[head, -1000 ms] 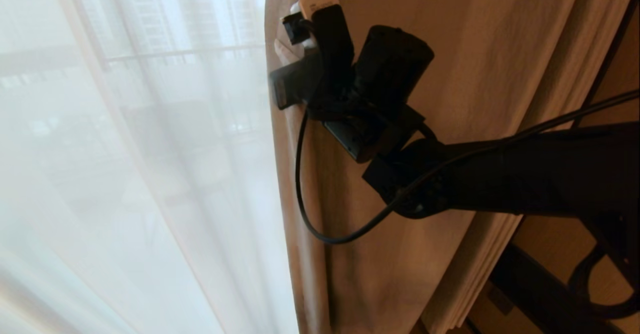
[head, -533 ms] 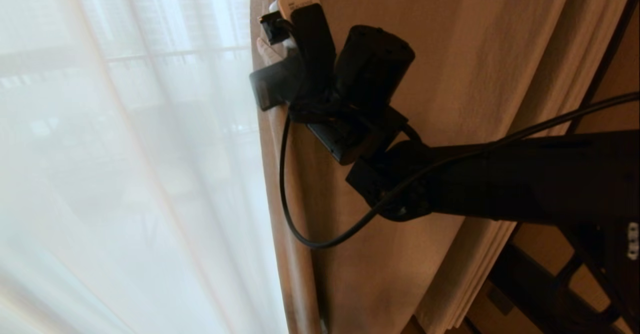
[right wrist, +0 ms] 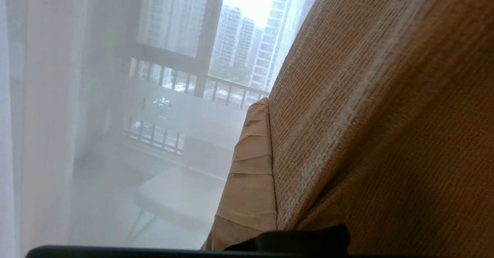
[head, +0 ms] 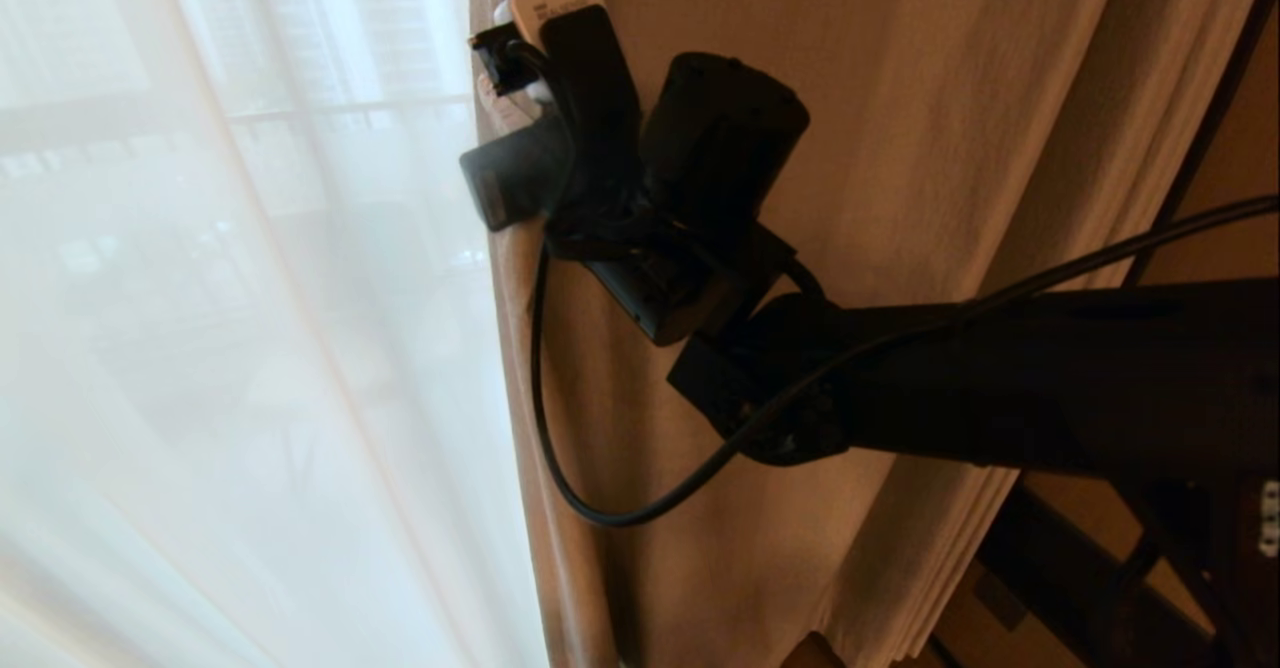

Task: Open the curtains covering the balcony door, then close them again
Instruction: Close the outer curtains on both sides

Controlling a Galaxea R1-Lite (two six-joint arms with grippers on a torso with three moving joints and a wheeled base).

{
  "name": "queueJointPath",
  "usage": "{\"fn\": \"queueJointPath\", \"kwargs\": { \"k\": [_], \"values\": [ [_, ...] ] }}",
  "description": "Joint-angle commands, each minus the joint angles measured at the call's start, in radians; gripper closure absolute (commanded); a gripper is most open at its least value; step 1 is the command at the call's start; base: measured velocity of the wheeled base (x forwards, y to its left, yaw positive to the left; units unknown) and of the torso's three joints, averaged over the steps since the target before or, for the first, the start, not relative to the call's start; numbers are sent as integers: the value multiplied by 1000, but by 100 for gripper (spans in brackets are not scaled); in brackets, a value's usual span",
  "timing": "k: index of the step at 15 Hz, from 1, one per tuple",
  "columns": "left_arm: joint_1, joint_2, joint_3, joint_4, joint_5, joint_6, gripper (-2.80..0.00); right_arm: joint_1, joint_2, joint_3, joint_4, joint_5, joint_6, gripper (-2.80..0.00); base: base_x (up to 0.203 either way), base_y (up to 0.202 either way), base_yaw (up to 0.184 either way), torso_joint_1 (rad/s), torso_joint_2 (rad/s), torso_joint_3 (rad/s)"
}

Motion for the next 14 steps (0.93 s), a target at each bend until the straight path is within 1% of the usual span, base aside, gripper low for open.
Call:
{"fn": "queueJointPath", "kwargs": {
  "k": [1,5,14],
  "values": [
    [0,0,0,0,0,0,0,15,23,-4,-1,0,-3,0,0,0,0,0,0,0],
    [0,0,0,0,0,0,0,41,43,-5,-1,-24,-4,0,0,0,0,0,0,0],
    [0,0,0,0,0,0,0,74,68,-5,-4,-24,-23,0,0,0,0,0,0,0]
  ]
}}
